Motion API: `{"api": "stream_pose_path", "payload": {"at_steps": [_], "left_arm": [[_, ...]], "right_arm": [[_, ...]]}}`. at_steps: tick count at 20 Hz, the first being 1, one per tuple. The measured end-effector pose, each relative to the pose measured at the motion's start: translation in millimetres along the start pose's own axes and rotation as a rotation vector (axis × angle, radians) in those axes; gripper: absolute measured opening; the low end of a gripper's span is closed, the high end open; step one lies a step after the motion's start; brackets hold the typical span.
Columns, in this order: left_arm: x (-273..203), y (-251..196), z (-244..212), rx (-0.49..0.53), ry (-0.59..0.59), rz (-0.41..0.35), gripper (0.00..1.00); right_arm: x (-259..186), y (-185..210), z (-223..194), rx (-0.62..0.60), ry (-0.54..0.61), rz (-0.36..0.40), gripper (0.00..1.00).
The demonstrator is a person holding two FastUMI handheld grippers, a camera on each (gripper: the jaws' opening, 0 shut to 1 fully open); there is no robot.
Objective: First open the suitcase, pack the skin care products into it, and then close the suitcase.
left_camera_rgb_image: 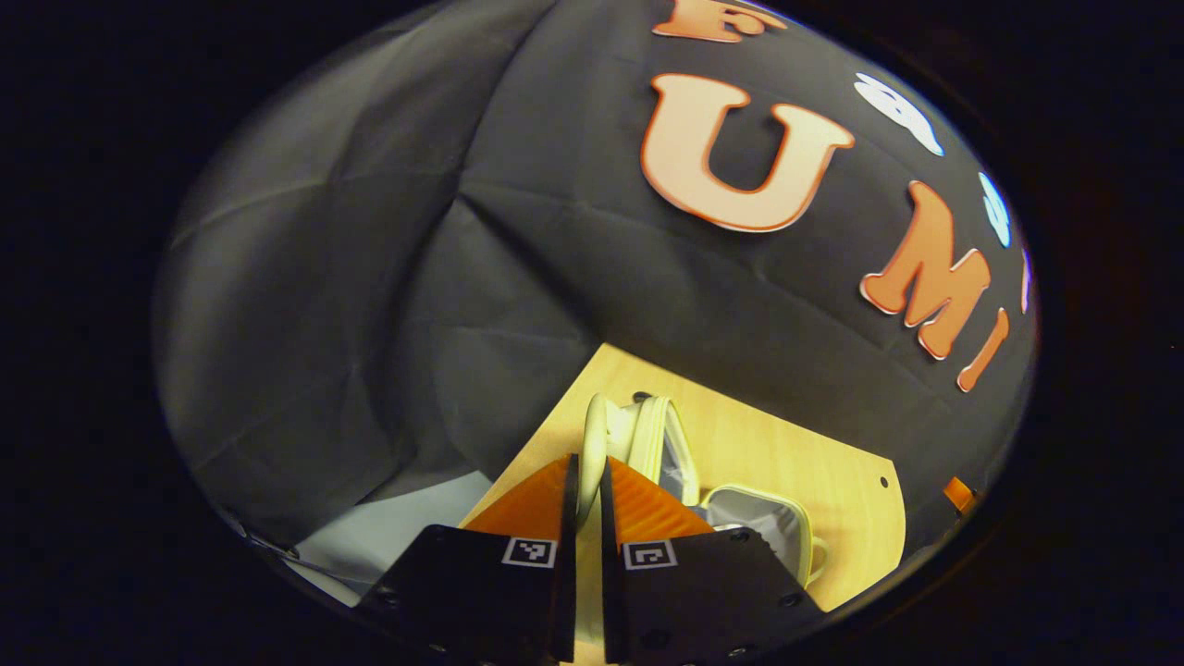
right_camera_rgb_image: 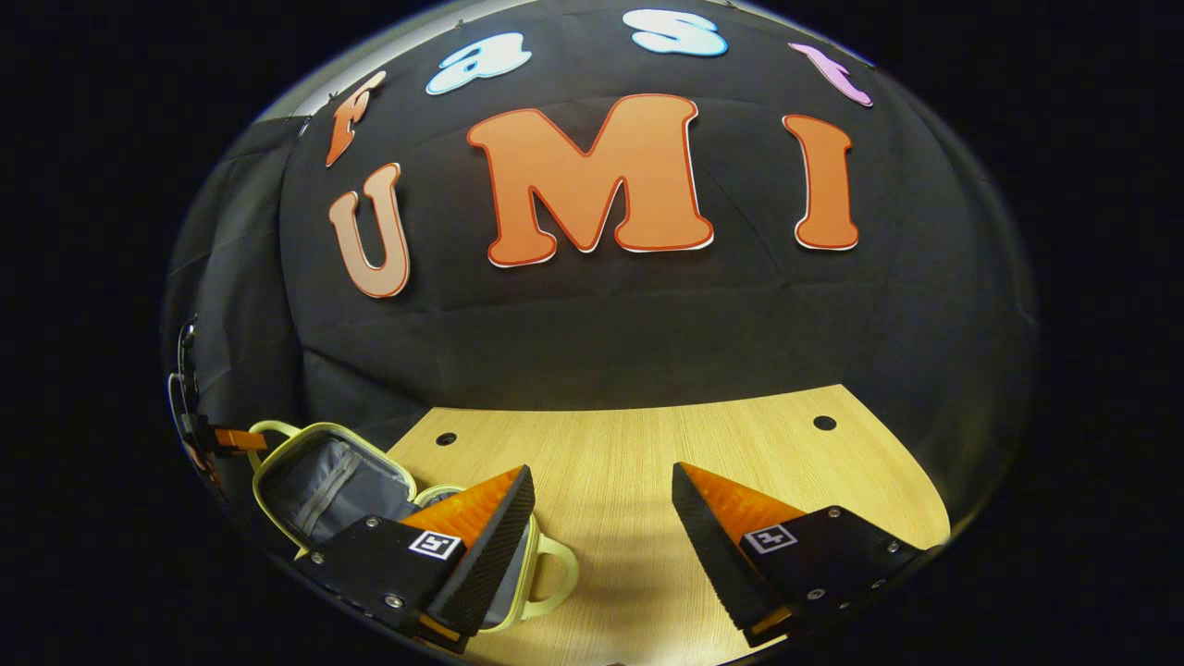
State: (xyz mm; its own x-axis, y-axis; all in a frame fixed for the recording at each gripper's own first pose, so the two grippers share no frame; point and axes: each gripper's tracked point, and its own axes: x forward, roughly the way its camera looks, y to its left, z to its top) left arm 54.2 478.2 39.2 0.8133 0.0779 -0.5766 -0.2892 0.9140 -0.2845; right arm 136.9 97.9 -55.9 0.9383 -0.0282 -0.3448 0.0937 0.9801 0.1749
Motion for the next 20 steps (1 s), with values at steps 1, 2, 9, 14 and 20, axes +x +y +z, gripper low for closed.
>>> {"api": "stream_pose_path", "payload": {"at_steps": [1, 2, 9, 14, 20], "left_arm": [[-6.7, -16.1, 5.1, 0.031, -0.017, -0.014, 0.12], [-13.1, -34.1, 7.9, 0.058, -0.023, -0.028, 0.12], [-48.3, -156.3, -2.7, 0.225, -0.041, -0.179, 0.12], [-50.3, -231.0, -30.6, 0.332, -0.024, -0.279, 0.12], [-48.4, -308.6, -91.2, 0.348, 0.08, -0.429, 0.12]], "right_arm": [[-2.0, -1.3, 0.8, -0.001, -0.005, 0.005, 0.95], [-4.2, -3.0, 1.2, 0.002, -0.007, 0.009, 0.95], [-19.1, -31.0, -1.4, 0.016, -0.029, -0.003, 0.95], [-32.1, -56.9, -6.7, 0.042, -0.028, -0.027, 0.95], [-48.2, -89.3, -15.2, 0.067, -0.026, -0.071, 0.95]]}}
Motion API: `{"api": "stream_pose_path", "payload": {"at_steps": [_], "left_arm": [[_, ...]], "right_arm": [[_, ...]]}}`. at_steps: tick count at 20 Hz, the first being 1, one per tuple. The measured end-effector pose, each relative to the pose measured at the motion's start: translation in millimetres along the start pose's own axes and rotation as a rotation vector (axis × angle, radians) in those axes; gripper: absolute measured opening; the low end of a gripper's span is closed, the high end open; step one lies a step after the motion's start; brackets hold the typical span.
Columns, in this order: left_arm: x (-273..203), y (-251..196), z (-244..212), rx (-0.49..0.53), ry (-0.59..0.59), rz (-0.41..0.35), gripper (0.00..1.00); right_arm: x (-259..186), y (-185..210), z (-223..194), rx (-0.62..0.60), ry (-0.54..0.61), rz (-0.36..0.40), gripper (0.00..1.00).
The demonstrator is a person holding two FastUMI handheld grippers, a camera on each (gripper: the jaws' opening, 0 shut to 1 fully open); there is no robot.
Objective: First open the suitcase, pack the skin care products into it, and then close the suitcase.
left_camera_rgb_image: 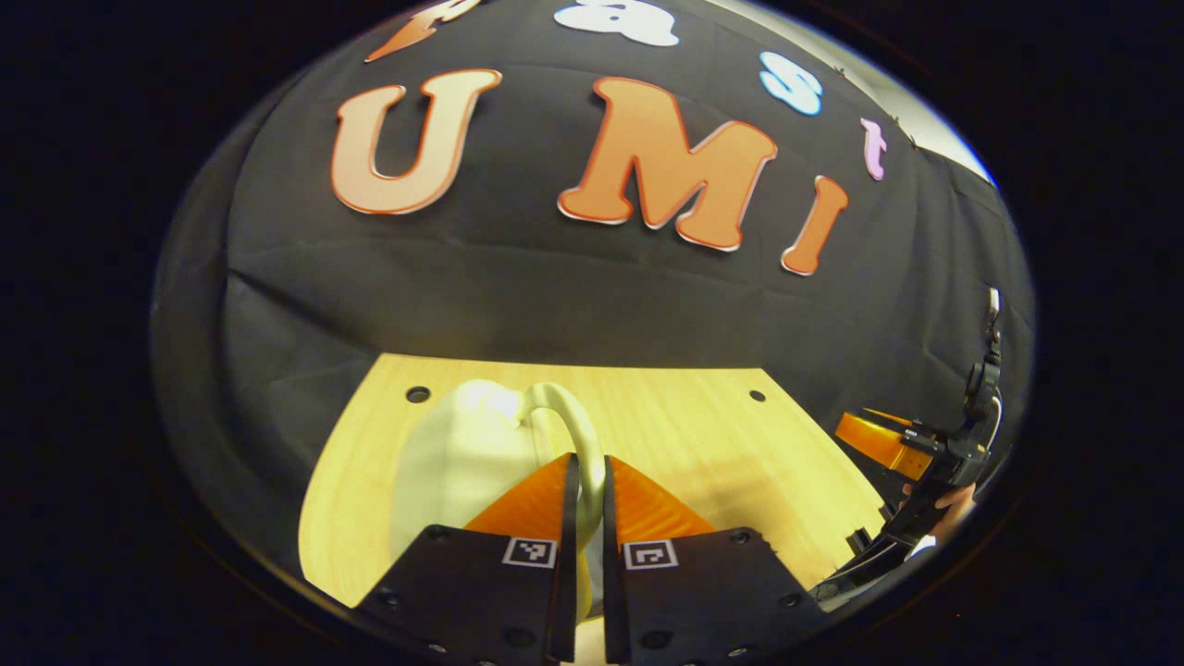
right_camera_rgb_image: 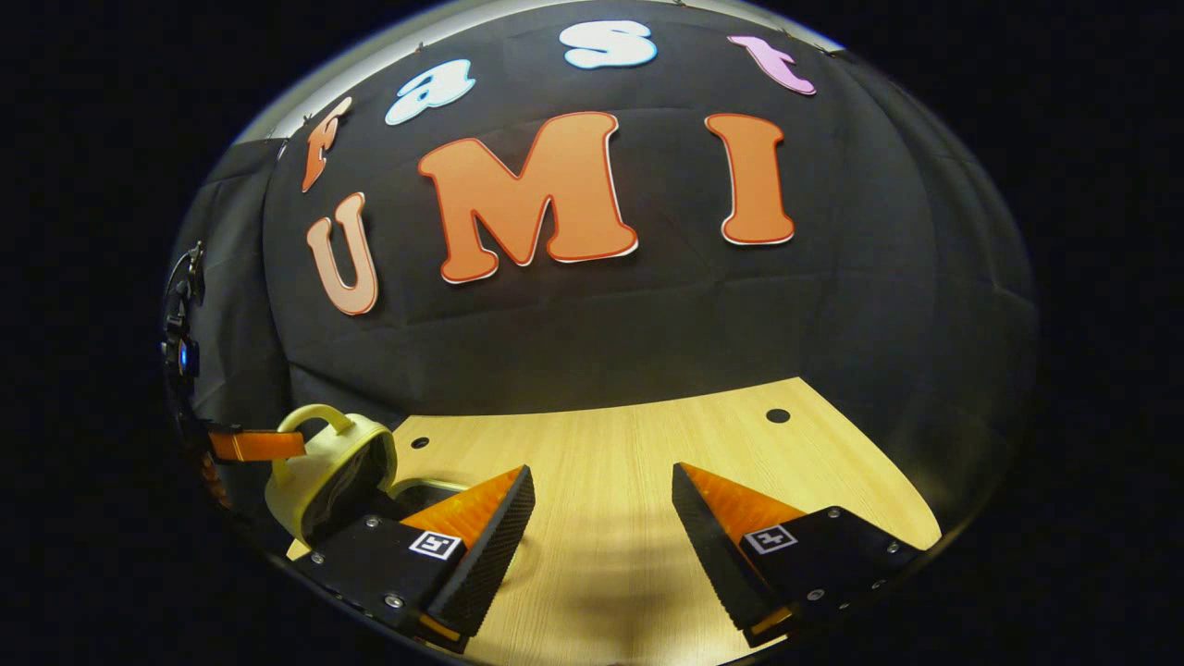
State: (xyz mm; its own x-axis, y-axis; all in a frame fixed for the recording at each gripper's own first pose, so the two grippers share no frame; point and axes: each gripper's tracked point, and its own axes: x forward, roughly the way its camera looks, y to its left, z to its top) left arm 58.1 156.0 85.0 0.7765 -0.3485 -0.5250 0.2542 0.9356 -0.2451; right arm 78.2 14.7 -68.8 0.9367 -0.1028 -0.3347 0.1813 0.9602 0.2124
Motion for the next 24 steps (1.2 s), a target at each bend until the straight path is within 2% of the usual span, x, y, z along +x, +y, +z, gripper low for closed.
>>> {"api": "stream_pose_path", "payload": {"at_steps": [6, 11, 16, 19, 22, 24], "left_arm": [[33.1, -44.5, -37.7, 0.006, 0.09, -0.082, 0.12], [62.8, -71.8, -77.3, 0.054, 0.178, -0.107, 0.12], [100.2, -90.9, -136.6, 0.093, 0.282, -0.094, 0.12], [113.4, -97.2, -166.6, 0.162, 0.331, -0.068, 0.13], [116.7, -101.3, -173.3, 0.223, 0.329, -0.028, 0.13], [113.8, -105.2, -173.5, 0.246, 0.327, -0.032, 0.14]], "right_arm": [[-12.9, -19.6, -5.7, 0.002, 0.0, -0.023, 0.95], [-18.2, -26.1, -10.9, -0.002, 0.007, -0.024, 0.95], [-22.5, -32.5, -13.2, -0.003, 0.013, -0.022, 0.95], [-24.1, -35.4, -15.9, -0.01, 0.02, -0.02, 0.95], [-23.0, -36.1, -16.3, -0.015, 0.026, -0.019, 0.95], [-20.9, -36.8, -15.3, -0.012, 0.024, -0.016, 0.95]]}}
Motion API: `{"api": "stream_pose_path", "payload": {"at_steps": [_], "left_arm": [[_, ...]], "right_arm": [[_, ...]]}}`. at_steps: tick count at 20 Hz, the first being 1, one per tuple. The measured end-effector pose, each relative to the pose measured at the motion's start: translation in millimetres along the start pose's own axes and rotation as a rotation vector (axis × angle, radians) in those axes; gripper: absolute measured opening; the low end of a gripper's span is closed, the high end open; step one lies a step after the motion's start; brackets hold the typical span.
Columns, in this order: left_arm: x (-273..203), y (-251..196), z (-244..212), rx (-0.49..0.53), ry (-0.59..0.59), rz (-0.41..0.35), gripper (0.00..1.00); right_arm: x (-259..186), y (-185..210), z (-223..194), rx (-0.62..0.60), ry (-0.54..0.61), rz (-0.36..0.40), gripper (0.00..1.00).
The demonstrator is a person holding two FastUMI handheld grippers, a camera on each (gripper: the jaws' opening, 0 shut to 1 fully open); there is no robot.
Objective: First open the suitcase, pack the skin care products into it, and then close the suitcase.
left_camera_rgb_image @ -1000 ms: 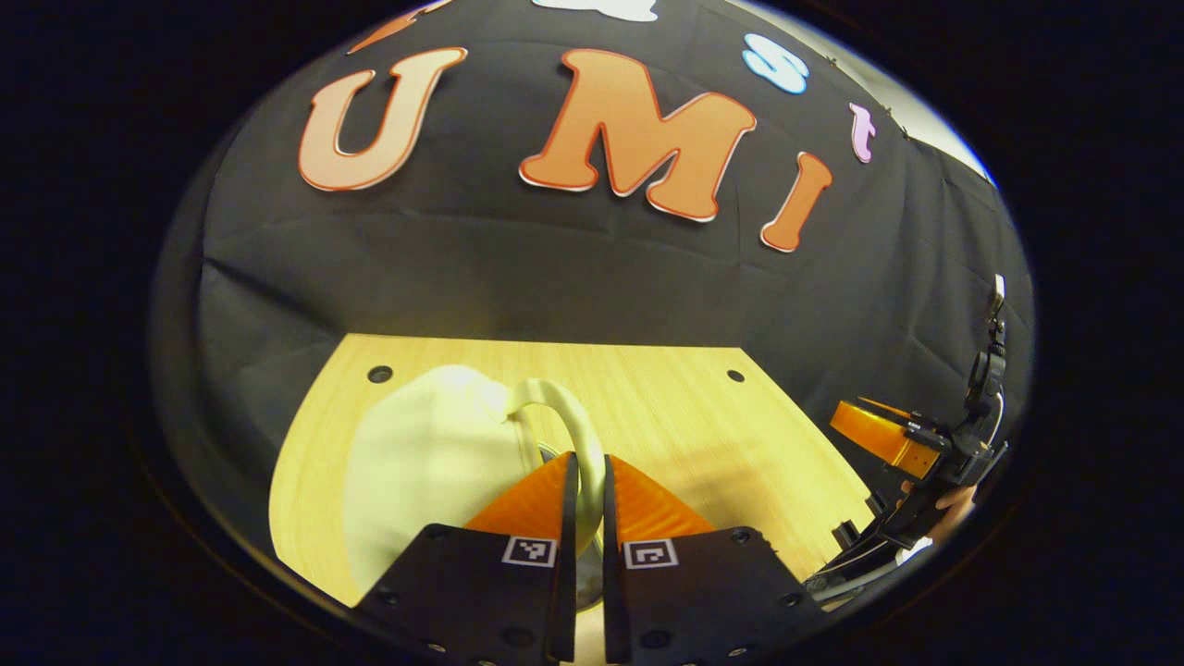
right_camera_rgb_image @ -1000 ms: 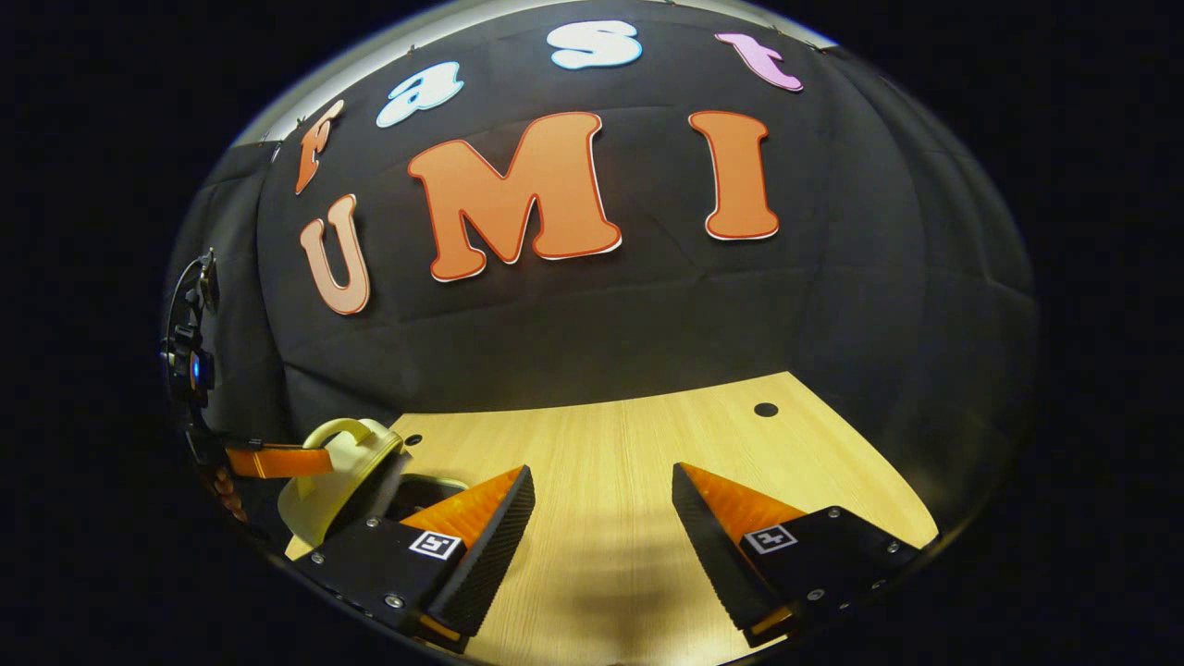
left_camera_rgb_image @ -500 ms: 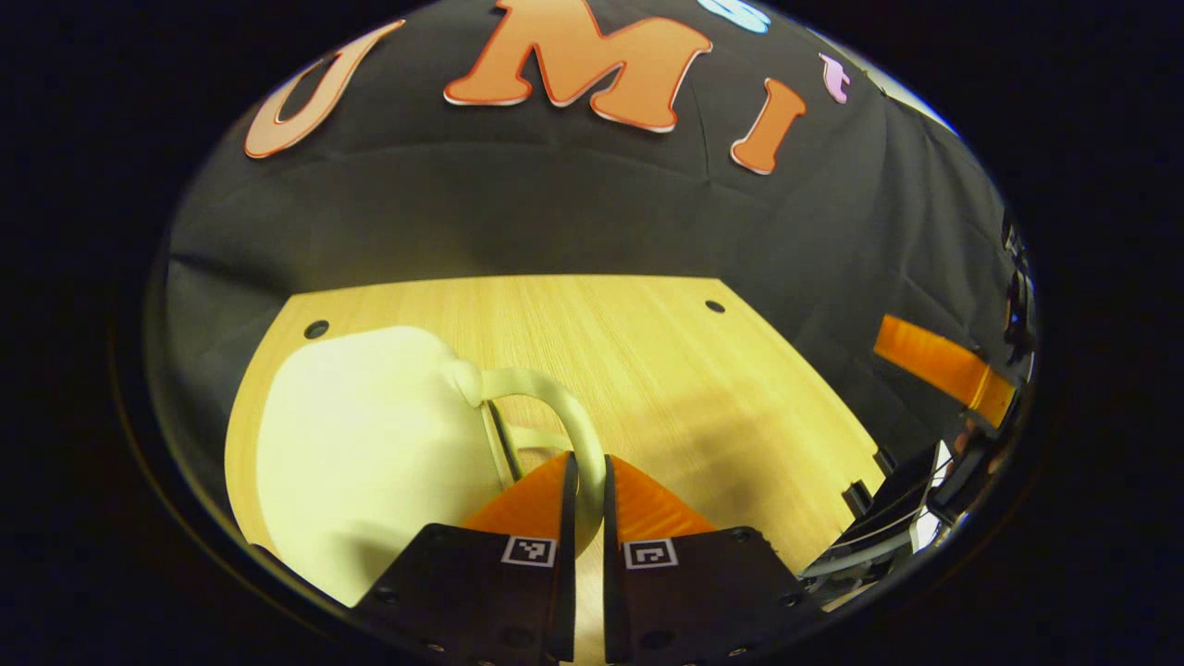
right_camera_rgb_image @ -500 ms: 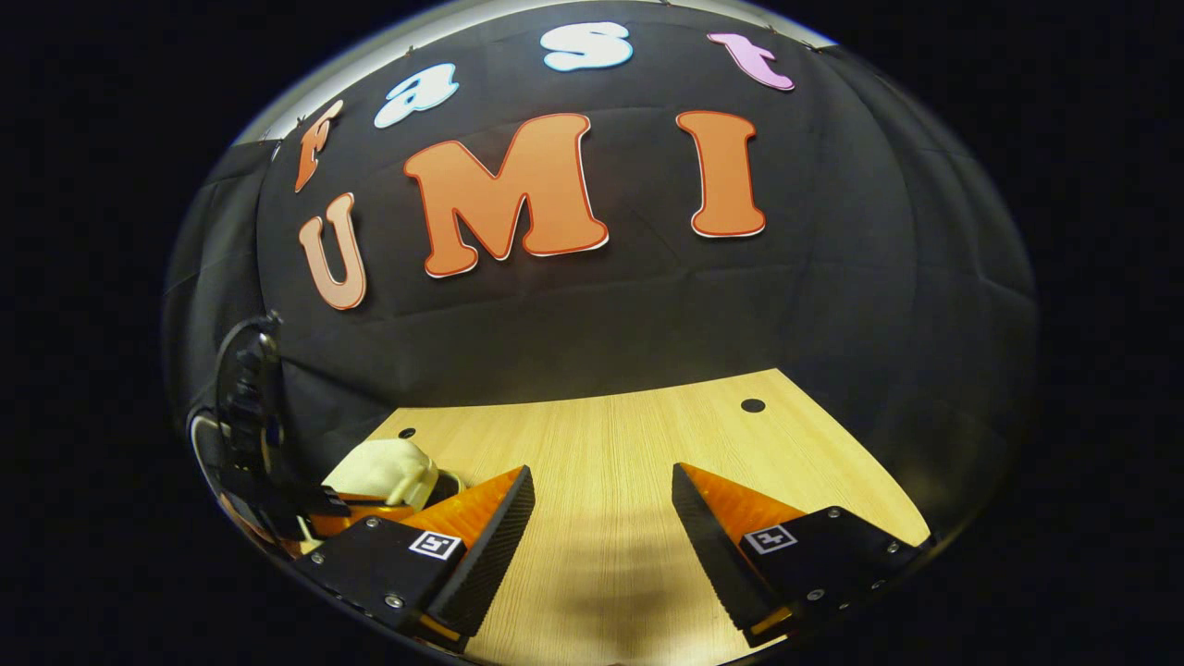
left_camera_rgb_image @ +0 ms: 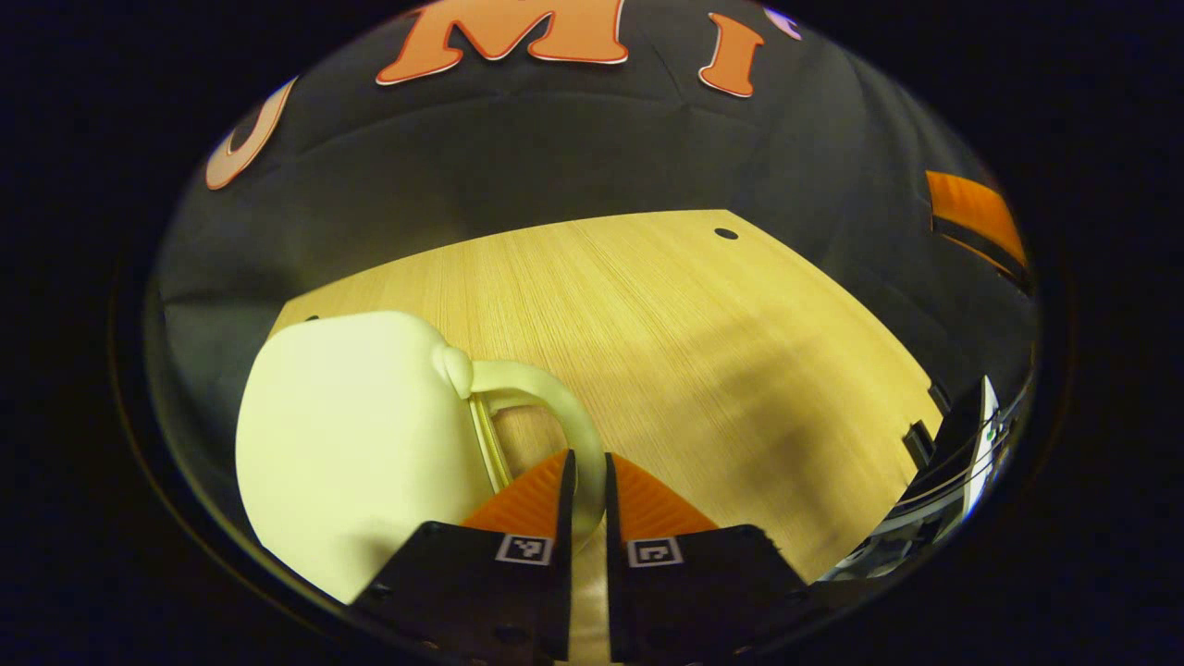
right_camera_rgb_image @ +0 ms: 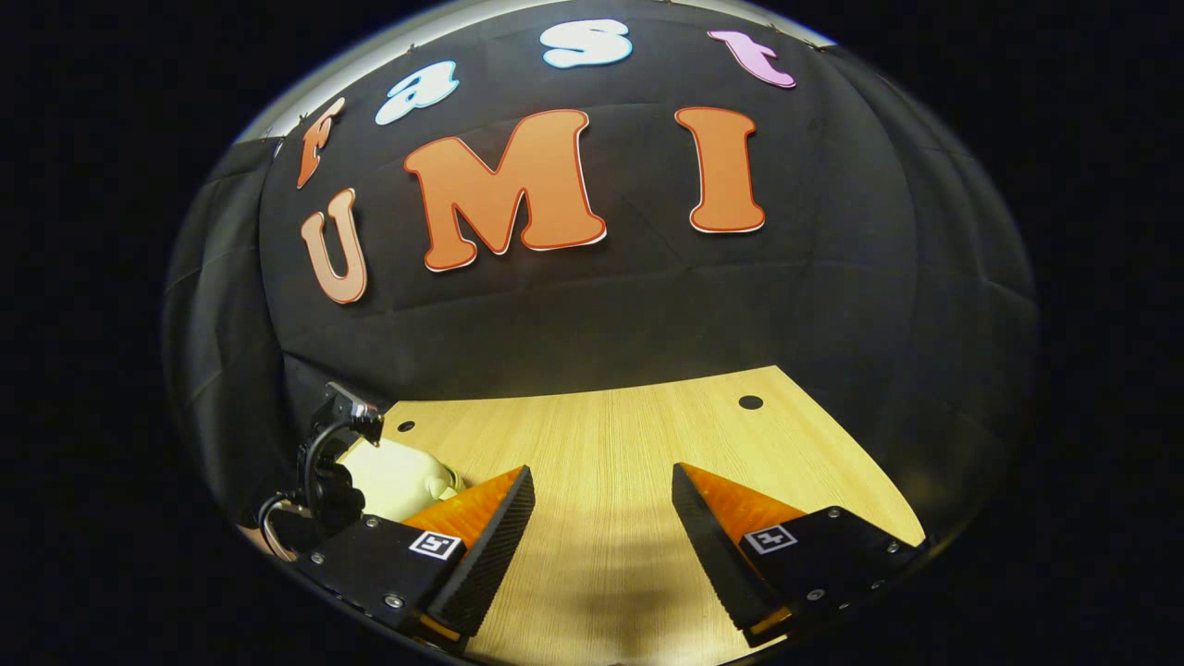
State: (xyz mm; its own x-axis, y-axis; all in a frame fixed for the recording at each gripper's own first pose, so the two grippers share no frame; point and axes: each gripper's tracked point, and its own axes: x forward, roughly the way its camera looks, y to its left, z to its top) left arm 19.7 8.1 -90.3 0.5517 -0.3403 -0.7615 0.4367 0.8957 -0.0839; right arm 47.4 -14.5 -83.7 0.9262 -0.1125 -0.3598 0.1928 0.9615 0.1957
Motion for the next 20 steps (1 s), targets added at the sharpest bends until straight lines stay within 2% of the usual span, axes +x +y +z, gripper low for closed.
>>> {"api": "stream_pose_path", "payload": {"at_steps": [1, 2, 3, 4, 8, 9, 13, 17, 20], "left_arm": [[-5.9, -3.5, 3.4, -0.008, -0.007, 0.0, 0.22], [-11.7, -1.6, 6.1, -0.006, -0.026, 0.011, 0.24], [-17.8, -0.3, 17.0, 0.004, -0.068, 0.025, 0.31], [-26.1, 0.9, 28.2, 0.017, -0.109, 0.044, 0.53], [-73.1, 9.7, 99.5, 0.021, -0.345, 0.106, 0.81], [-83.8, 10.2, 114.4, 0.016, -0.389, 0.12, 0.85], [-130.2, 2.6, 160.3, -0.037, -0.556, 0.168, 0.93], [-189.3, 15.0, 210.0, -0.058, -0.734, 0.192, 0.95], [-219.5, 21.8, 223.1, -0.078, -0.829, 0.22, 0.97]], "right_arm": [[0.1, 0.4, 0.2, 0.0, 0.0, 0.005, 0.95], [0.5, -0.9, 1.8, -0.003, -0.008, 0.002, 0.95], [1.5, -1.0, 5.3, -0.007, -0.016, 0.003, 0.95], [1.4, -0.9, 8.8, -0.011, -0.028, 0.0, 0.95], [-0.2, 7.0, 28.8, -0.056, -0.106, 0.008, 0.95], [-0.1, 10.5, 34.1, -0.069, -0.125, 0.013, 0.95], [-2.5, 28.5, 54.1, -0.101, -0.201, 0.051, 0.95], [-11.5, 54.2, 79.5, -0.087, -0.307, 0.11, 0.95], [-19.1, 59.5, 90.5, -0.121, -0.361, 0.117, 0.95]]}}
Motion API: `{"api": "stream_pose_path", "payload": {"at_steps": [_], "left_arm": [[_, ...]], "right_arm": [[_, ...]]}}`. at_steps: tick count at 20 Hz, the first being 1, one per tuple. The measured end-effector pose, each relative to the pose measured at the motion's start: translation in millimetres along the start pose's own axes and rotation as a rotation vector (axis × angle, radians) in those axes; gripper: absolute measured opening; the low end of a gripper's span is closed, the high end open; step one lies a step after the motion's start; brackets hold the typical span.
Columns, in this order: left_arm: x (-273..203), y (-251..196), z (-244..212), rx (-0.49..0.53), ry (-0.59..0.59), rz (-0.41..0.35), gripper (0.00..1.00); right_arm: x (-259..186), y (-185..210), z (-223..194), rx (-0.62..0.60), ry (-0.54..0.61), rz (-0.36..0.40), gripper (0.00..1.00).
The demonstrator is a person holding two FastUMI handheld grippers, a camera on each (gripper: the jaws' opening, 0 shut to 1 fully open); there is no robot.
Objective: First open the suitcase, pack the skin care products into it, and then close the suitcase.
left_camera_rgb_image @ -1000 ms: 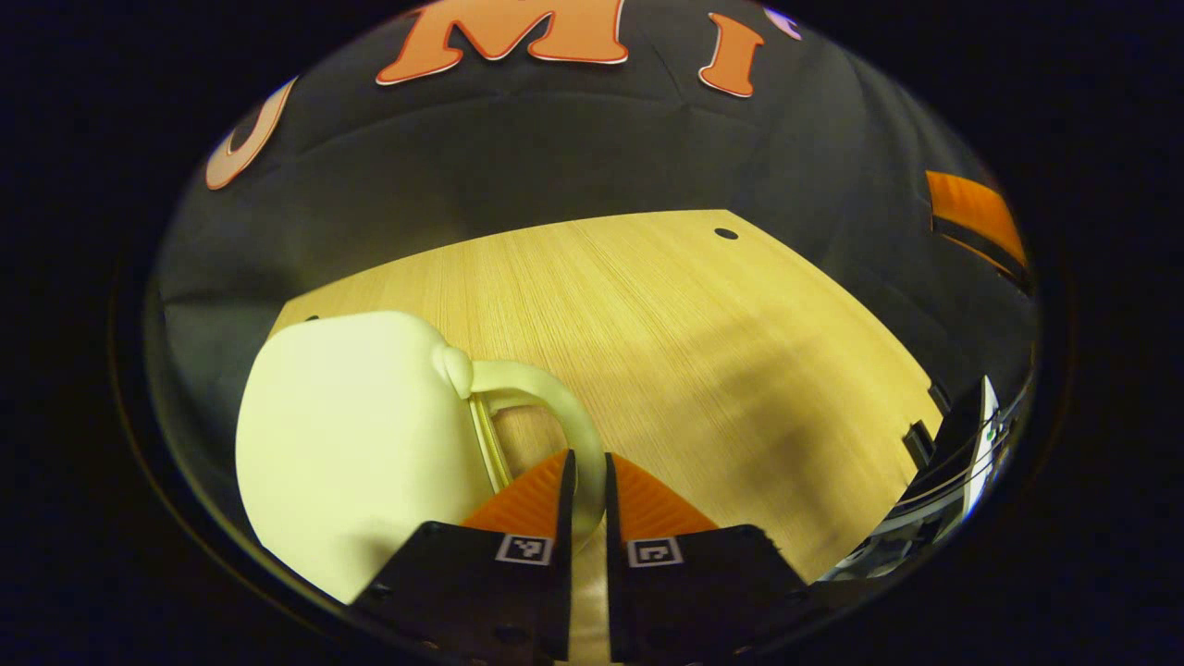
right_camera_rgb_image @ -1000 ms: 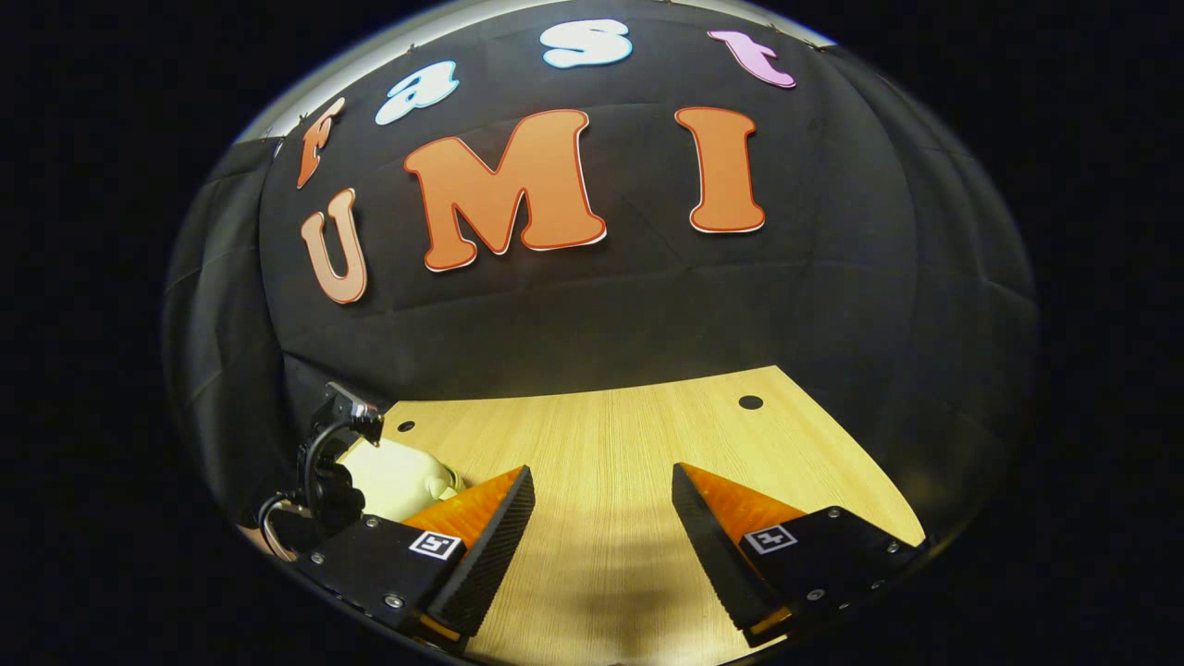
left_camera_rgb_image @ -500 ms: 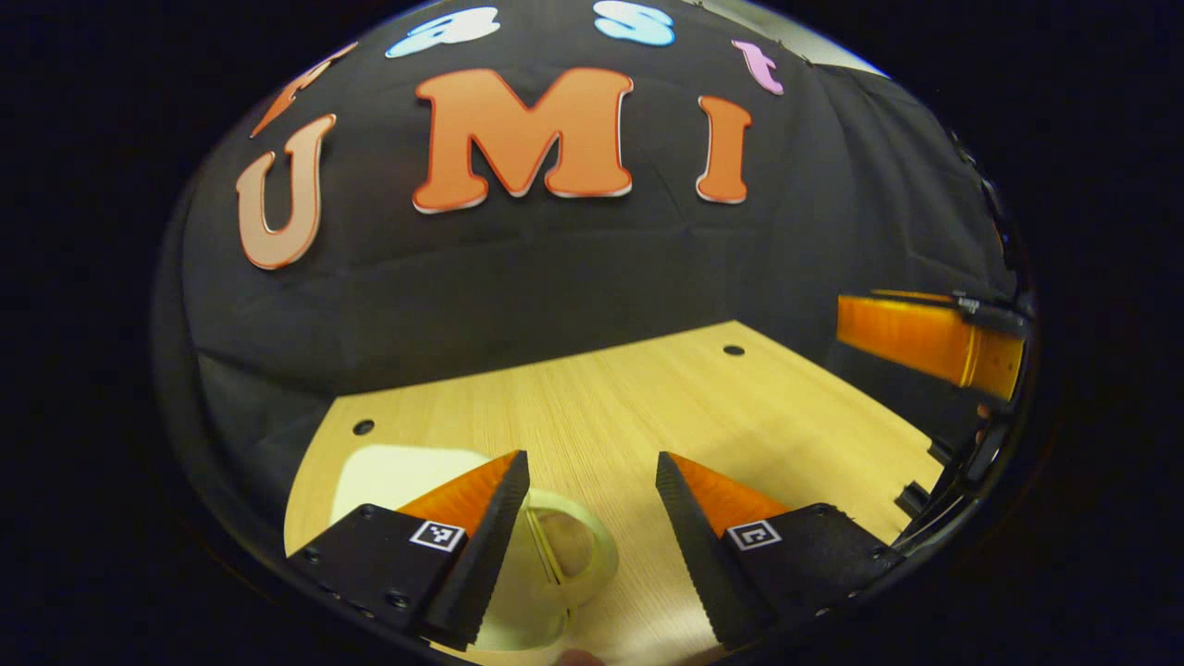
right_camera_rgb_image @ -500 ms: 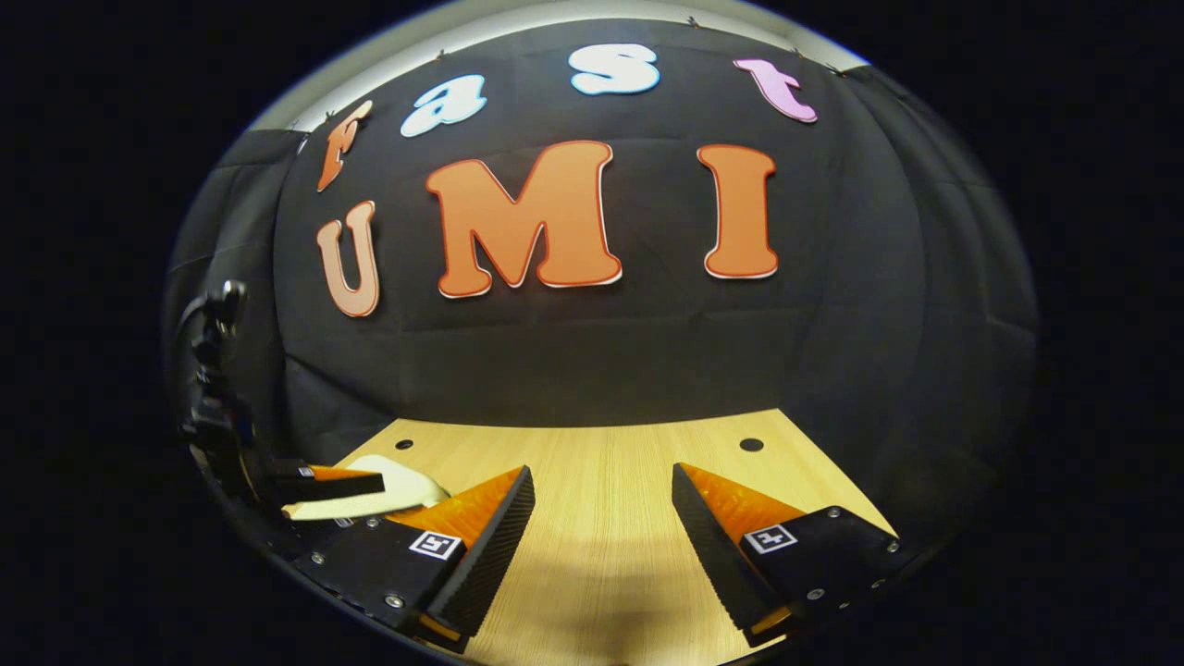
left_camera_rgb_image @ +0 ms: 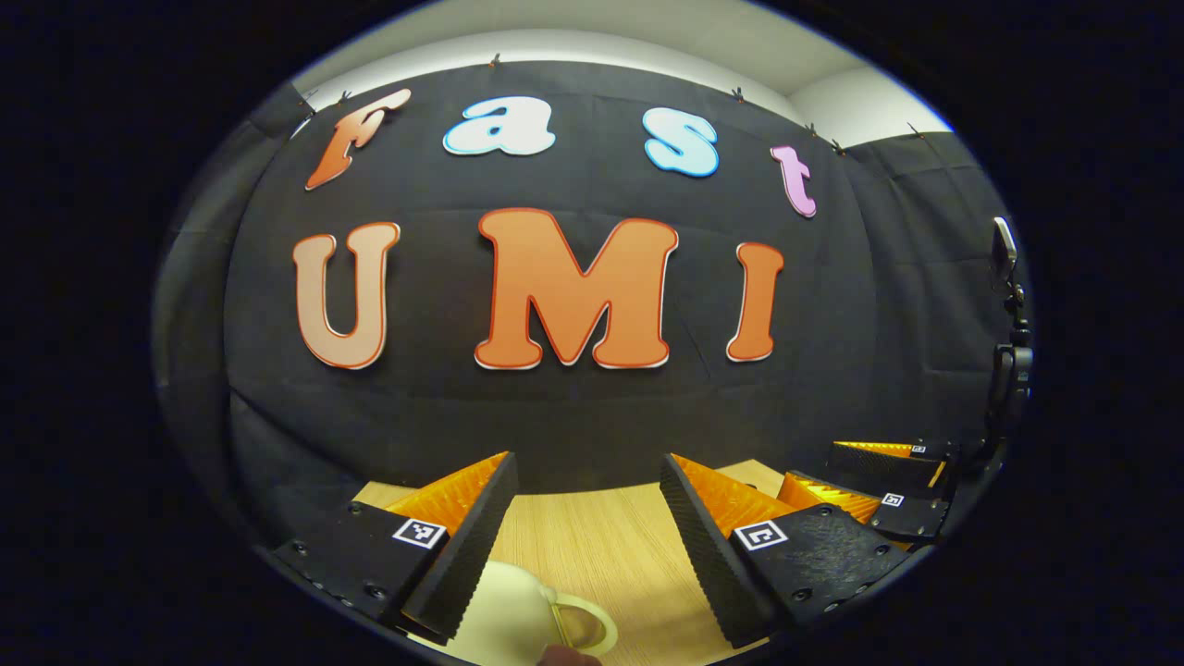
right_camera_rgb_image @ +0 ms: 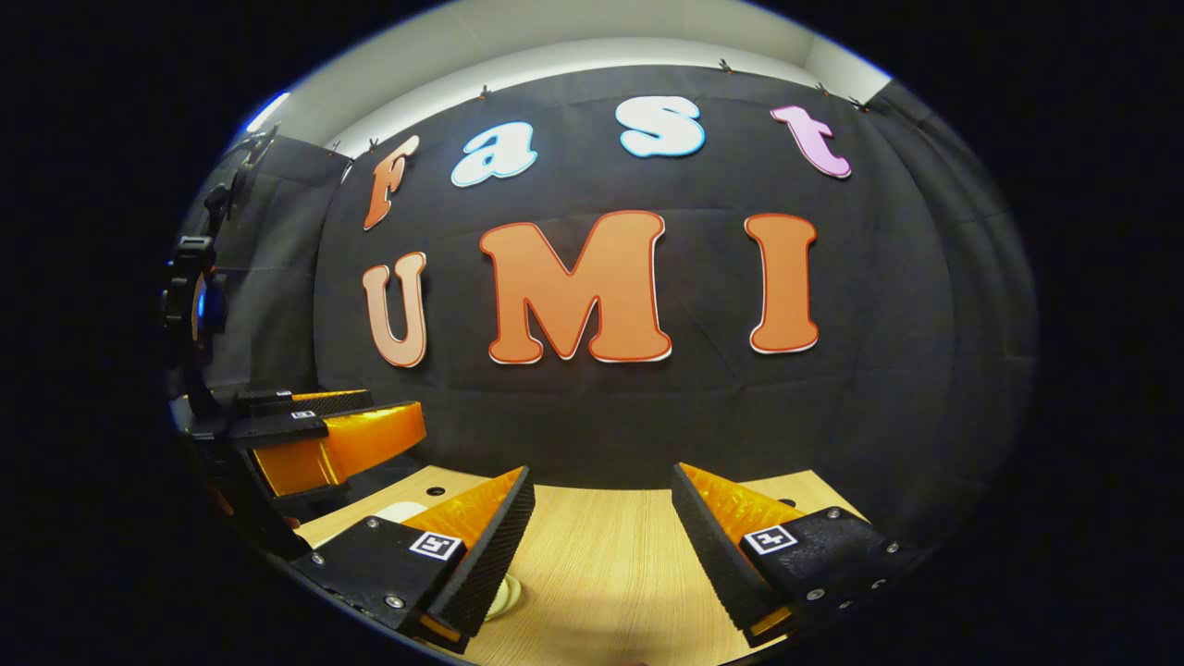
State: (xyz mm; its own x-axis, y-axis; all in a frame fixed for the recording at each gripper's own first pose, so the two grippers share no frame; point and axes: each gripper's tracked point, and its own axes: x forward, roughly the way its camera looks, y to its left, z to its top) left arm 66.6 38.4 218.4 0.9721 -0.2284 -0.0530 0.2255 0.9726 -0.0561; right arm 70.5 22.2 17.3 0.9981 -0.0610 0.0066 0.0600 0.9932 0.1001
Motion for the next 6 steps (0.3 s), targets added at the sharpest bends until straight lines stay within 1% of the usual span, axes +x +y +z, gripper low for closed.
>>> {"api": "stream_pose_path", "payload": {"at_steps": [2, 3, 4, 5, 6], "left_arm": [[-4.9, 4.7, 8.3, 0.01, -0.056, 0.024, 0.98], [-5.6, 6.0, 14.1, 0.034, -0.101, 0.039, 0.98], [-8.7, 10.1, 13.2, 0.067, -0.115, 0.072, 0.98], [-9.6, 12.5, 14.2, 0.091, -0.124, 0.084, 0.94], [-6.9, 11.0, 10.3, 0.106, -0.117, 0.088, 0.95]], "right_arm": [[2.0, 4.5, 6.1, -0.013, -0.015, 0.003, 0.95], [2.1, 7.3, 9.7, -0.016, -0.026, 0.007, 0.95], [2.9, 6.9, 11.9, -0.021, -0.033, 0.008, 0.95], [2.8, 8.8, 11.3, -0.025, -0.034, 0.011, 0.95], [5.9, 10.9, 13.5, -0.032, -0.037, 0.014, 0.95]]}}
